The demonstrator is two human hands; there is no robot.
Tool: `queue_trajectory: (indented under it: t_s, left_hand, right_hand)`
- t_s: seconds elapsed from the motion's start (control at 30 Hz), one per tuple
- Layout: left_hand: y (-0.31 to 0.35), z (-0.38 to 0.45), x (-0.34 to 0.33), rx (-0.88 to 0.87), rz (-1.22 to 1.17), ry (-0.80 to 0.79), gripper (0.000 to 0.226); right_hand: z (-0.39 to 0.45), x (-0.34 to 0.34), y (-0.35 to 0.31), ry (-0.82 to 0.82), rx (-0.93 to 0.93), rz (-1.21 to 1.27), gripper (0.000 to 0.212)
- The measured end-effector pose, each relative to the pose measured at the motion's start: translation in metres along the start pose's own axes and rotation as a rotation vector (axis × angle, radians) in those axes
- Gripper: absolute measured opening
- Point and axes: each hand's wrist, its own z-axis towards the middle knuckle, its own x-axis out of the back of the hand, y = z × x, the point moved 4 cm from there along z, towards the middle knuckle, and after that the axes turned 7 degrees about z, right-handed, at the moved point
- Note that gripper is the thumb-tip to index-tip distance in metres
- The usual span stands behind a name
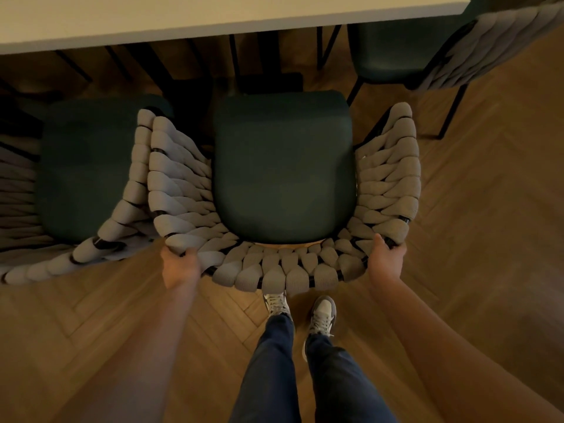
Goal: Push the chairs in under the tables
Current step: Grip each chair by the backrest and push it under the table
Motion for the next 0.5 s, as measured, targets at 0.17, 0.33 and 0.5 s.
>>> queue_trajectory:
  t_s: [0.17, 0.33, 0.5]
  left_hand:
    - [-0.014, -0.011, 0.002, -0.021, -0.155, -0.024, 0.054]
    - [-0.05, -0.025, 0.014, 0.082, -0.257, 0.01, 0.048]
    - [-0.078, -0.009, 0.044, 0.109, -0.306, -0.002, 0.036]
  right_hand:
    - [-0.037, -0.005, -0.005, 0.024, 0.185, -0.059, 0.074]
    - [-0.092, 0.011, 0.015, -0.039, 0.352, -0.065, 0.05]
    - [-0.141, -0.018, 0.045, -0.211, 0.349, -0.127, 0.024]
